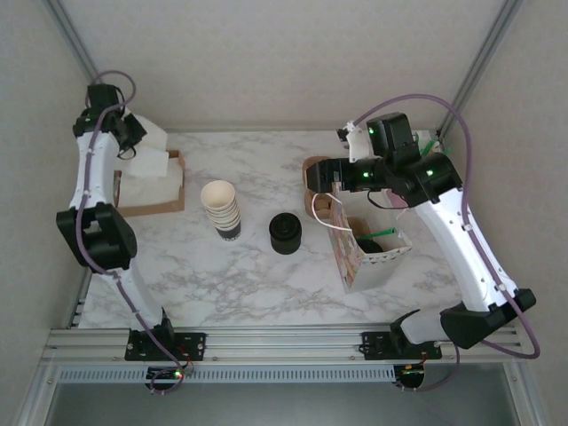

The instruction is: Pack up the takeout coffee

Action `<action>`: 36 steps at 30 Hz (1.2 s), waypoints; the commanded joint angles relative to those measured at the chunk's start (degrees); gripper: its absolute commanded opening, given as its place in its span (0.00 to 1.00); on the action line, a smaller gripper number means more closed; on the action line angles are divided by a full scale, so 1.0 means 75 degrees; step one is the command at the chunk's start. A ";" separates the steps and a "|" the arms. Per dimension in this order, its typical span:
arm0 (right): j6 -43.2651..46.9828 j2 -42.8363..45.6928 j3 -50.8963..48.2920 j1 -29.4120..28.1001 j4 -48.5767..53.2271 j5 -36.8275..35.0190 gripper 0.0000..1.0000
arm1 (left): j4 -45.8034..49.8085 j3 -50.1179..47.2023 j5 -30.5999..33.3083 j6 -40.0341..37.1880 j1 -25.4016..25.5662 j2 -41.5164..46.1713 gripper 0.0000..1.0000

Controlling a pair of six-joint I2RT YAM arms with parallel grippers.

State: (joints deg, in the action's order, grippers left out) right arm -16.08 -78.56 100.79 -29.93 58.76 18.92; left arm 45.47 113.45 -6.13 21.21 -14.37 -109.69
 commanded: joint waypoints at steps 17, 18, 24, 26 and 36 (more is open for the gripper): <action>-0.0907 0.1855 -0.0418 -0.0033 -0.0301 -0.2275 0.99 | -0.1473 0.0300 -0.2707 0.1970 0.2479 0.2490 0.00; -0.0942 0.1977 -0.0439 -0.0035 -0.0265 -0.2447 0.99 | -0.1581 0.0338 -0.2704 0.2089 0.2737 0.2539 0.00; -0.1120 0.2632 -0.0536 -0.0029 0.0100 -0.3429 0.99 | -0.2586 0.0269 -0.2687 0.2873 0.4286 0.2798 0.00; -0.1190 0.2863 -0.0554 -0.0040 0.0268 -0.3774 0.99 | -0.2863 0.0269 -0.2585 0.3043 0.4881 0.2784 0.00; -0.1486 0.3971 -0.0572 -0.0040 0.0931 -0.4766 0.99 | -0.3713 0.0712 -0.1980 0.3343 0.7690 0.1994 0.00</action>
State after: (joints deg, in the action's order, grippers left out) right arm -25.74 -50.46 96.92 -29.93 63.90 -13.39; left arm 22.28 116.75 -22.70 44.51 39.99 -93.01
